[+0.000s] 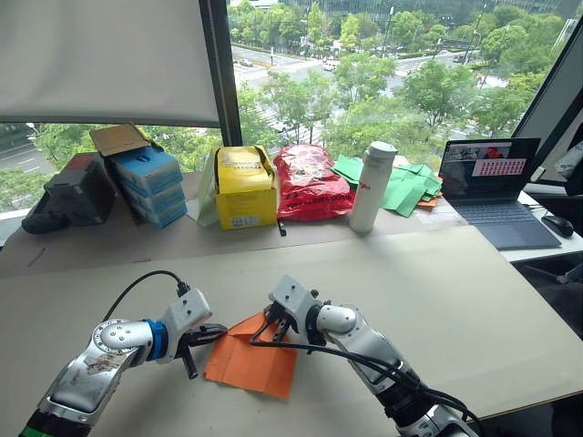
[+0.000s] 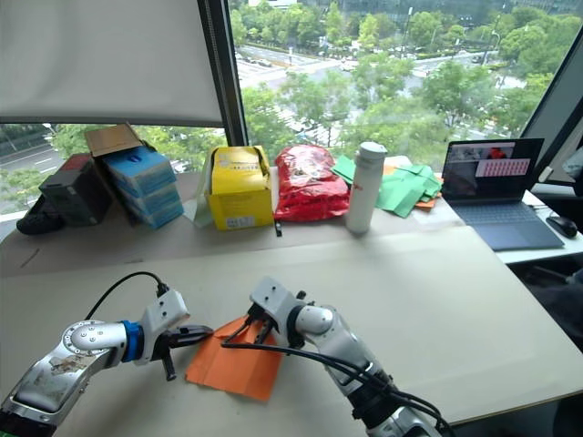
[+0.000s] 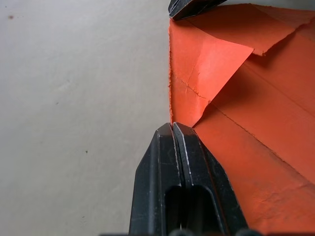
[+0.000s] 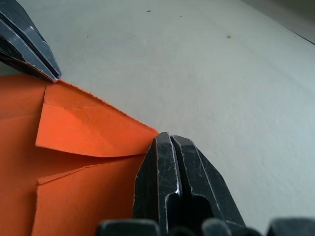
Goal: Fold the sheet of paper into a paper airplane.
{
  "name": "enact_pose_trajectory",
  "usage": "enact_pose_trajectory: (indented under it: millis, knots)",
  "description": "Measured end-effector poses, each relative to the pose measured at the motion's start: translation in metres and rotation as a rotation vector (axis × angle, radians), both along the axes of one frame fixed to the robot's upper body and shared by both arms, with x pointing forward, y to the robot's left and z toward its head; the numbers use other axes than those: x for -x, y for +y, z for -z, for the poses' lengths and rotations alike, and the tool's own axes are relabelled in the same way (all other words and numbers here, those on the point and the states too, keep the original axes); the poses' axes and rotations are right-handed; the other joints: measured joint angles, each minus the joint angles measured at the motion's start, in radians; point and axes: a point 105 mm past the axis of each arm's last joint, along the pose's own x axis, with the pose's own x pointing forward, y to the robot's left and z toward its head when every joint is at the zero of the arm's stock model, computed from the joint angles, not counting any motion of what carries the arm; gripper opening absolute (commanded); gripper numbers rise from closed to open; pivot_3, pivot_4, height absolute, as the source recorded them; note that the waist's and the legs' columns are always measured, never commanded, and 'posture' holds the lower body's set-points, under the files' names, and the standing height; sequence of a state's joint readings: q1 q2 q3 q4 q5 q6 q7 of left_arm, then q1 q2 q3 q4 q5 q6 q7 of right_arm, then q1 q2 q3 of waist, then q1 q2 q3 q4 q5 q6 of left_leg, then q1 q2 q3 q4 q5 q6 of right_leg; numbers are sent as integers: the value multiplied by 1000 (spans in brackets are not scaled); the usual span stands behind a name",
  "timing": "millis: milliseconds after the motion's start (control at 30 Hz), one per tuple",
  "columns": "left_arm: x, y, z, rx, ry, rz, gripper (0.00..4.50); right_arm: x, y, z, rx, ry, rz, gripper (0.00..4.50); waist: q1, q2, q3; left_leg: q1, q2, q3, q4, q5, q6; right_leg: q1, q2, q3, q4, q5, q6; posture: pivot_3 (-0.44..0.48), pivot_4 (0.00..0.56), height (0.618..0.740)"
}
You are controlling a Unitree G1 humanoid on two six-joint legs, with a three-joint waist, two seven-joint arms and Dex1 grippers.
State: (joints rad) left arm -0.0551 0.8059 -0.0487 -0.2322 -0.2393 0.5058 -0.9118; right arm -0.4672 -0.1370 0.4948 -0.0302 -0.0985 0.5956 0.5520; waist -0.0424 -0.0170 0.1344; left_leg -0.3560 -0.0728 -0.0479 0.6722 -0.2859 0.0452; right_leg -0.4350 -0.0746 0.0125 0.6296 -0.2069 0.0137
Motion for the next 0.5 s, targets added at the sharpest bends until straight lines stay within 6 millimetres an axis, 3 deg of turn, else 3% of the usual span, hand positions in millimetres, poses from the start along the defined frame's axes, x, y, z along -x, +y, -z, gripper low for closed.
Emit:
enact_pose_trajectory:
  millis: [367, 500]
  knots:
    - [-4, 8, -9, 31, 25, -22, 39, -1, 0, -2, -5, -6, -5, 0, 2, 0, 1, 0, 0, 0, -3, 1, -1, 0, 0, -1, 0, 0, 0, 0, 150, 740]
    - [-18, 9, -29, 89, -14, -42, 39, -4, -3, -9, -34, -21, 2, 0, 6, -2, 2, -8, 0, -1, -1, 2, -2, -5, 0, -2, 0, 0, 0, 0, 150, 740]
